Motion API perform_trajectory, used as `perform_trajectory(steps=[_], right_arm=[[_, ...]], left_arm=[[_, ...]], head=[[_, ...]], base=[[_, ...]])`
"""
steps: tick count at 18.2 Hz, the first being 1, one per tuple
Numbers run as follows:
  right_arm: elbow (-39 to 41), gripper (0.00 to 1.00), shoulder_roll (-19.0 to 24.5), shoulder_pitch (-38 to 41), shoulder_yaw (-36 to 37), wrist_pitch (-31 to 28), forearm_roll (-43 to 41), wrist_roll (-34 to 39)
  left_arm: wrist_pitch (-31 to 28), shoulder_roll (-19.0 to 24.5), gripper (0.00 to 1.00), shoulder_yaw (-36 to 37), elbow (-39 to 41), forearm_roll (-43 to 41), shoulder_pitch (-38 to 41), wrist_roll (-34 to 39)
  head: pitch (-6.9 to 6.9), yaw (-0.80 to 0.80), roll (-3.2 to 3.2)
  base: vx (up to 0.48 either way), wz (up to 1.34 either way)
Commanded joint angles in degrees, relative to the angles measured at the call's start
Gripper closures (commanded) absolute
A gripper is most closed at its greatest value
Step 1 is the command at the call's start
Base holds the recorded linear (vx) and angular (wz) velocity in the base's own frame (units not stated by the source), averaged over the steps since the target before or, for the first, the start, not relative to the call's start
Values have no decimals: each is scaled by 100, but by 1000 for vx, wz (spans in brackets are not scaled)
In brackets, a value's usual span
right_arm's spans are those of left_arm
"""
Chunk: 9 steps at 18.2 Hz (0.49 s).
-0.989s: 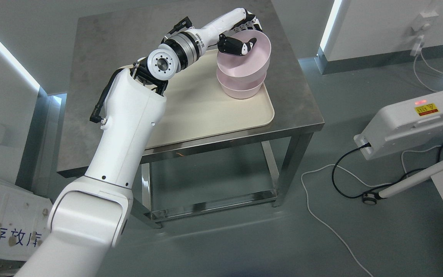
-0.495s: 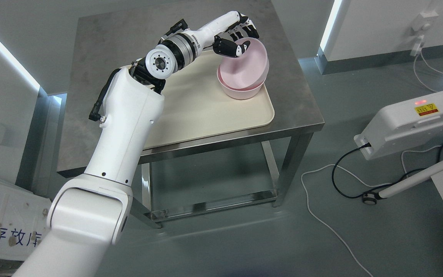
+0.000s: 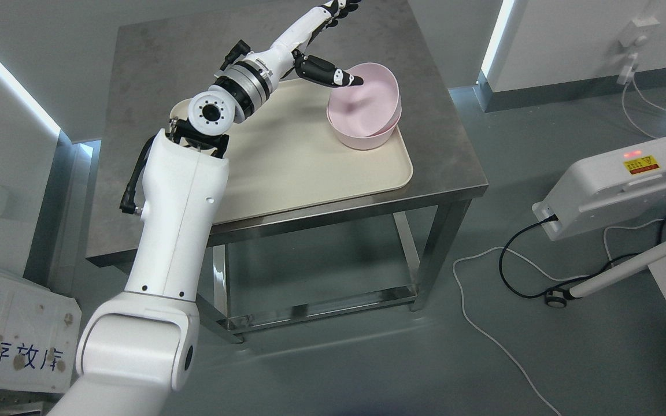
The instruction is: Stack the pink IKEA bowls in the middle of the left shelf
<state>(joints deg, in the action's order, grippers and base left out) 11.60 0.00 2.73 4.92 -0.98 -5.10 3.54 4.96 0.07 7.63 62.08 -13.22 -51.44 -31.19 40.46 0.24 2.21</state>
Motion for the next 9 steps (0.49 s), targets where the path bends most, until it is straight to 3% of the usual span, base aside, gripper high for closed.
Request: perform_trajectory(steps=[1,4,9], right_arm=[[0,0,-100,-1,0,27,0,-2],[0,0,-100,8,0,27,0,-2],[0,0,-100,-1,0,27,0,-2]], left_arm=[[58,317,1,-791,2483,1269,1397,-929],[58,501,1,-256,2555,1069,1724,-1161],[84,450,2,115,2458,-504,1655,-1152]], head=[[0,0,0],[0,0,0],[0,0,0]], base=[[0,0],[0,0],[0,0]])
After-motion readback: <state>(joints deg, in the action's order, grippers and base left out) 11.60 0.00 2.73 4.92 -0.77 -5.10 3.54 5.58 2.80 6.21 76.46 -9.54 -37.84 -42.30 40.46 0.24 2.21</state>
